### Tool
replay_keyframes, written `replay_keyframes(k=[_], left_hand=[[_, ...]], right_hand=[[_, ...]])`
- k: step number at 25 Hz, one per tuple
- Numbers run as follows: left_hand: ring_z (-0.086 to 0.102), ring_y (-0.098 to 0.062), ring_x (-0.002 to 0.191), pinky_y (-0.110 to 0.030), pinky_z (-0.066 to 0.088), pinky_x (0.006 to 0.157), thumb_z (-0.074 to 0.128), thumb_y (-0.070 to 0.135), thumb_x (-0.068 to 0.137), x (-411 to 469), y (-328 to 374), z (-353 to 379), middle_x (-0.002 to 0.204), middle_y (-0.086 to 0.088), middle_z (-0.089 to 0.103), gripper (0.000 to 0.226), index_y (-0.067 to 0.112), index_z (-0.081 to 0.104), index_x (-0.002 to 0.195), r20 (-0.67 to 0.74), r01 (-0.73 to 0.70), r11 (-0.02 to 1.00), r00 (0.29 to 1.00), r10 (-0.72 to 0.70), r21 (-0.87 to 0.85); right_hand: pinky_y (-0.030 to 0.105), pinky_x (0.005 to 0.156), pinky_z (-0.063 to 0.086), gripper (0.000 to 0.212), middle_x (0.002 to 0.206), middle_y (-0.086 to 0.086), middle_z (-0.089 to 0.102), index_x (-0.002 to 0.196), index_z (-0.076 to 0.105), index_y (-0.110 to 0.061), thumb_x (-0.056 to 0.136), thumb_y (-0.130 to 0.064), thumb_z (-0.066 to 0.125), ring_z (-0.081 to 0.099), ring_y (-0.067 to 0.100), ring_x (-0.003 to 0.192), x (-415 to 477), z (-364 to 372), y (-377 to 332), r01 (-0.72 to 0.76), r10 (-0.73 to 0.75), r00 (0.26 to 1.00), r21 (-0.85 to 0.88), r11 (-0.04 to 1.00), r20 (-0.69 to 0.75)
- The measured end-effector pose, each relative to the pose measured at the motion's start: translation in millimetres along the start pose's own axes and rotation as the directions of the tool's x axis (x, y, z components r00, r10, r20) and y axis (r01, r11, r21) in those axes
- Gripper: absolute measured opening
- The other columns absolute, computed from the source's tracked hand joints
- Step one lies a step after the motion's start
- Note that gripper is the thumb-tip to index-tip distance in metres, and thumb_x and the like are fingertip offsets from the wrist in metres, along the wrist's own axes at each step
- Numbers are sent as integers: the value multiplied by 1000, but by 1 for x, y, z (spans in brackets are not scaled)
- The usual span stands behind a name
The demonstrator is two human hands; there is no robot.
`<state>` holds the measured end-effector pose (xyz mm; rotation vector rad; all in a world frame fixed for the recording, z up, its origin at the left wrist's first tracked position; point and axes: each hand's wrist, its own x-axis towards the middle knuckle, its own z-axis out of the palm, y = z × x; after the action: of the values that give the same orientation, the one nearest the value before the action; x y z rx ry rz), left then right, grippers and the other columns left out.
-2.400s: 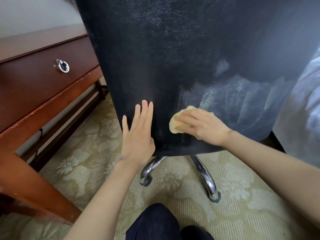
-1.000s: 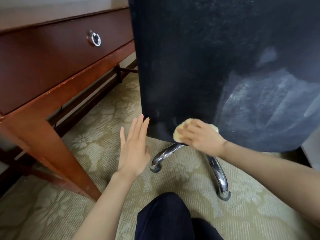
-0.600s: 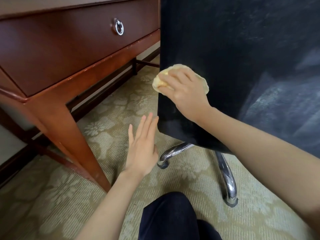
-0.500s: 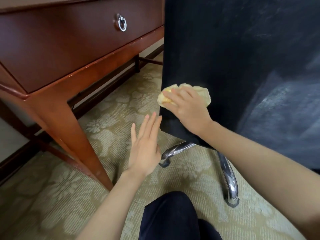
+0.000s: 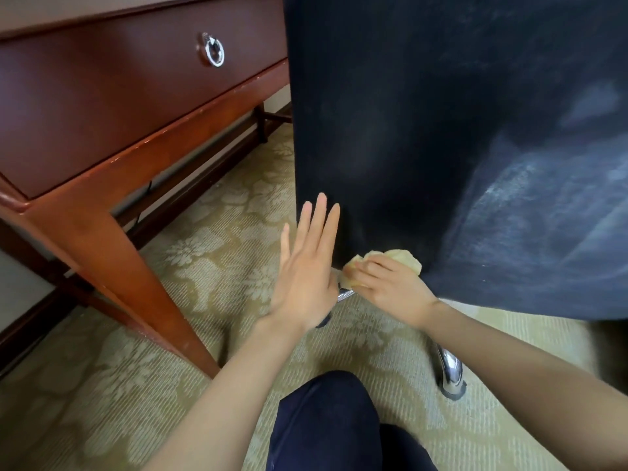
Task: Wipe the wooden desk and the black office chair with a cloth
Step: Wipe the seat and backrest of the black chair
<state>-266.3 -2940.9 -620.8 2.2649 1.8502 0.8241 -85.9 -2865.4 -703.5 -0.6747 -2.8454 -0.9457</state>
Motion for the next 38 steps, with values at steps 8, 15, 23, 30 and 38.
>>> replay_keyframes(k=[8, 15, 23, 30, 38], left_hand=[[-31, -20, 139, -43, 2, 120, 47, -10, 83, 41, 59, 35, 150, 0, -38, 101, 25, -24, 147, 129, 193, 911, 979, -156, -365], [-13, -32, 145, -44, 37, 106, 41, -16, 79, 42, 48, 29, 153, 2, -31, 99, 23, -17, 150, 166, 78, 965, 985, -37, -250], [-20, -27, 144, -37, 25, 114, 39, -11, 83, 48, 37, 17, 150, 1, -39, 96, 28, -19, 148, 254, 74, 962, 967, -5, -262], [-19, -29, 145, -47, 11, 118, 38, -9, 83, 55, 22, 14, 151, -4, -38, 94, 24, -21, 148, 251, 79, 979, 967, -30, -186], [-8, -41, 144, -50, 13, 117, 44, -11, 83, 58, 30, 21, 152, -11, -33, 95, 16, -19, 149, 199, 112, 989, 976, -91, -101]], right_hand=[[38, 100, 36, 36, 128, 1, 59, 110, 70, -21, 85, 1, 55, 48, 23, 109, -135, -7, 42, -148, 145, 977, -9, 989, -159], [41, 92, 50, 23, 126, 2, 62, 109, 71, -16, 95, -11, 53, 50, 21, 104, -146, -12, 49, -188, 205, 964, 108, 976, -169], [27, 96, 46, 26, 107, 5, 70, 97, 73, -11, 88, -5, 50, 64, 21, 104, -2, -18, 26, -172, 163, 925, 2, 985, -344], [21, 108, 33, 26, 117, 3, 65, 109, 68, -13, 90, -10, 50, 54, 18, 118, 23, -21, 18, -156, 171, 975, 109, 982, -140], [37, 104, 41, 30, 134, -3, 56, 105, 72, -27, 78, -16, 76, 60, 18, 113, -113, -29, 44, -173, 173, 985, 26, 985, -3]])
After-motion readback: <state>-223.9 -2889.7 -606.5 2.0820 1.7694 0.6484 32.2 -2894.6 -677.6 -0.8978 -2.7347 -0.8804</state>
